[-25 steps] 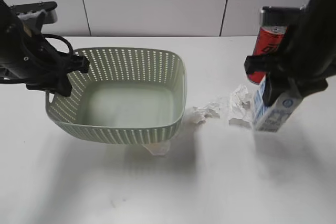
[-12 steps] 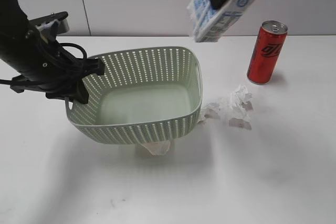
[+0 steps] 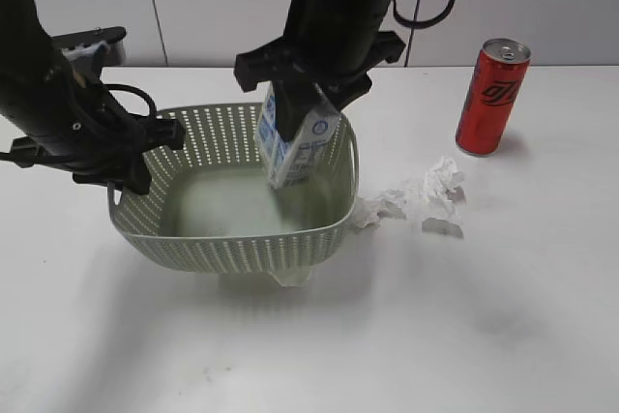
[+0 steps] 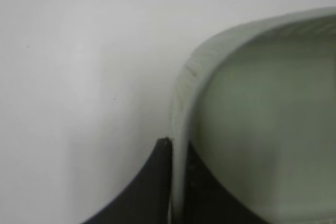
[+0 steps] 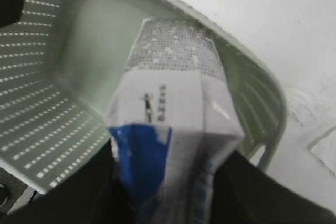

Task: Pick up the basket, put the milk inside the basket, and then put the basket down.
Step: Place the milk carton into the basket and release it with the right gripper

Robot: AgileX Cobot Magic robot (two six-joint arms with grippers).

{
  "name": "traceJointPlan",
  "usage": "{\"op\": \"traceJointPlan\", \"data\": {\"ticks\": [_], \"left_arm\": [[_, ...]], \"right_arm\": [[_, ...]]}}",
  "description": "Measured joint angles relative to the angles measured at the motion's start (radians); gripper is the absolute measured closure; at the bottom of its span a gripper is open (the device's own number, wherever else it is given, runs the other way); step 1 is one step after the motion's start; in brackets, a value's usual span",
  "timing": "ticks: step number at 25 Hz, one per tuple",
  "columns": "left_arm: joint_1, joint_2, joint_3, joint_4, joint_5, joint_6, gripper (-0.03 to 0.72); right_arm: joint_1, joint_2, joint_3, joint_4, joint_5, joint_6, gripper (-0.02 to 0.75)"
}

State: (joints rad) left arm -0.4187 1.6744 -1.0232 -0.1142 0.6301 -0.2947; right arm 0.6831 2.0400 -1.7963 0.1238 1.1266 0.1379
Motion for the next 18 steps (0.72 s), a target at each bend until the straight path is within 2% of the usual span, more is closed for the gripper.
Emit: {"op": "traceJointPlan", "data": {"ticks": [13,15,18], "left_arm": [[-0.001,0.000,0.000,0.050,-0.024,-0.005,0.690],[-0.001,0.000,0.000,0.051,-0.024,-0.005,0.690],[-0.001,0.003,0.001,0.062,-0.010,-0.001,0.690]], "right_arm": [[0.013,0.078,0.000,0.024,-0.040,0.000,0.432],[0.013,0.078,-0.006,0.032,-0.034,-0.017,0.358],[0.013,0.078,-0.047,0.049,-0.002,-0.073,0.172]]}}
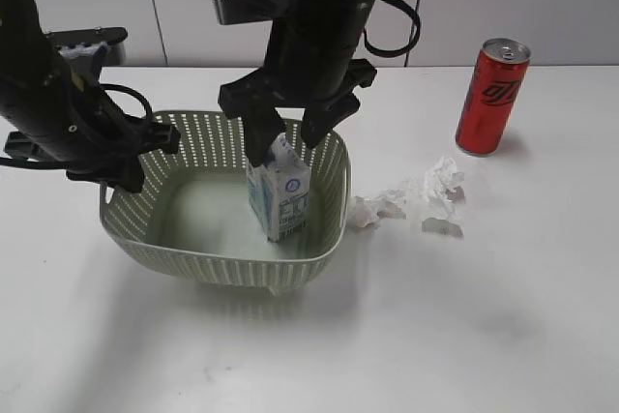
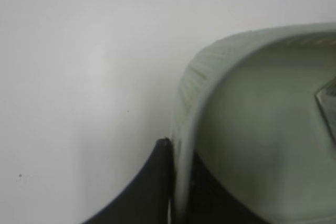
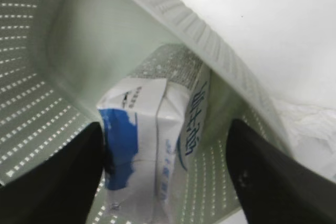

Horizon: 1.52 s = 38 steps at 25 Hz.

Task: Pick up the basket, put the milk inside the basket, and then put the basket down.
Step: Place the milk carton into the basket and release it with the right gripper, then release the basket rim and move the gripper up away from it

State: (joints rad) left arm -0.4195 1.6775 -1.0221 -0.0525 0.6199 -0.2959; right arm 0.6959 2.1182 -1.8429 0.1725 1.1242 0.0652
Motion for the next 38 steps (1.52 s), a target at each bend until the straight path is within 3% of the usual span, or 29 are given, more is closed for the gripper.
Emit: {"op": "traceJointPlan", "data": {"ticks": [3,10,14,27,38], "left_arm": [[0.000,0.000,-0.010,0.001,0.025,0.001,0.690],[0.000,-0.009,-0.093,-0.025,0.099,0.002,0.690],[0.000,-0.024,-0.108,-0.042,0.129,0.001,0.690],[0.000,-0.025,-0.109,-0.103,0.173,0.001,0.690],[0.012,-0.014,-0.139,-0.114,0.180,0.001,0.690]], "right_arm": [[0.000,0.000,-0.064,0.001,0.053,-0.018,0.077],[-0.008,-0.069,-0.108,-0.079,0.069,-0.024,0.071],[-0.073,-0.153,-0.078,-0.088,0.070,-0.030,0.072],[-0.579,-0.361,0.373,-0.131,0.046,-0.111,0.094],[-0.609,-0.703,0.742,-0.125,-0.066,-0.144,0.122]]}}
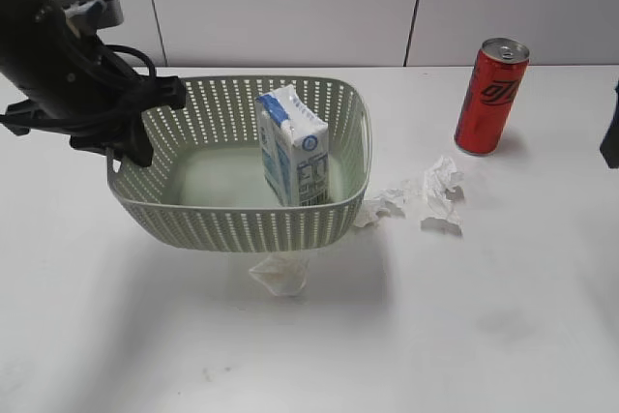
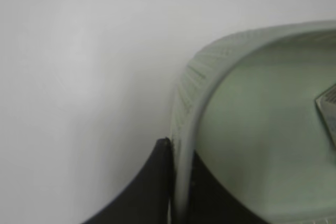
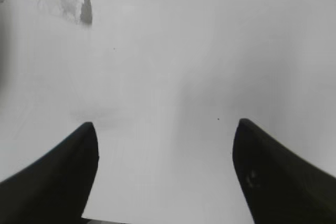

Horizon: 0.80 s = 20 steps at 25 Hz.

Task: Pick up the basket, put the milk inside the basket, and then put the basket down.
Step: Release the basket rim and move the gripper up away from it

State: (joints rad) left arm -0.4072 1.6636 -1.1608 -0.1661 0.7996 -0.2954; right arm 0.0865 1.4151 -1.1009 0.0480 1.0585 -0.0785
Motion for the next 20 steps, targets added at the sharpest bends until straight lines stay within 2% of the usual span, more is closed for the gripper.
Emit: {"op": "traceJointPlan", "data": {"ticks": [13,20], "left_arm": [[0.070,0.118,-0.169,0.022,0.032,0.003,0.690],[0.074,0.222,-0.222,0.018,0.009,0.019,0.690]], "right_arm": [[0.000,-0.647,0.444,0.000,-0.132,-0.003,0.145],[0.000,-0.954,0.621,-0.001,-0.167,-0.003,0.145]]}}
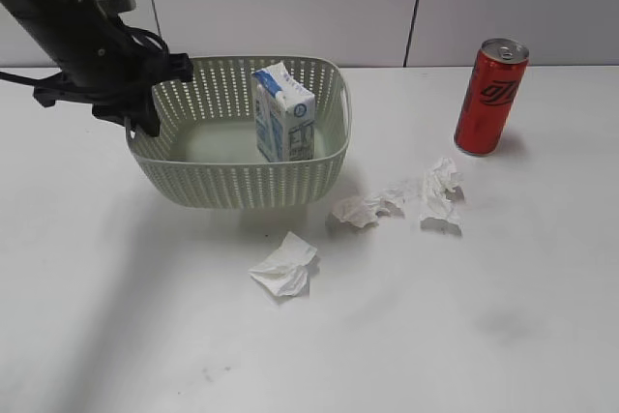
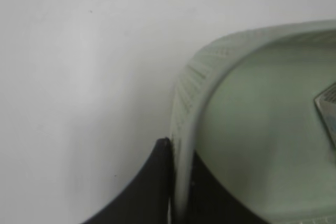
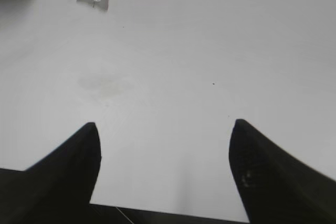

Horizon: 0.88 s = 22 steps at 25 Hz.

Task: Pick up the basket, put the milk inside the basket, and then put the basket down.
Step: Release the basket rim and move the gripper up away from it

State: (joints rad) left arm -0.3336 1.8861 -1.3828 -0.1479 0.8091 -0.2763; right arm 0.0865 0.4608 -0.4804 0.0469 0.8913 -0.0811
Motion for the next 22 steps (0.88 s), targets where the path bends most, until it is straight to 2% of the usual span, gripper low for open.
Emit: {"op": "traceJointPlan", "data": {"ticks": [13,22], "left_arm": [[0.000,0.111,-0.022,-0.033,-0.109,0.002,0.690],[0.000,0.143,-0.026,-0.037,-0.145,0.002,0.690]], "right_arm": [[0.000,-0.433,0.063,-0.026,0.048,0.015,0.146],[0.000,-0.465,0.064,-0.047,0.052,0.044,0.146]]}}
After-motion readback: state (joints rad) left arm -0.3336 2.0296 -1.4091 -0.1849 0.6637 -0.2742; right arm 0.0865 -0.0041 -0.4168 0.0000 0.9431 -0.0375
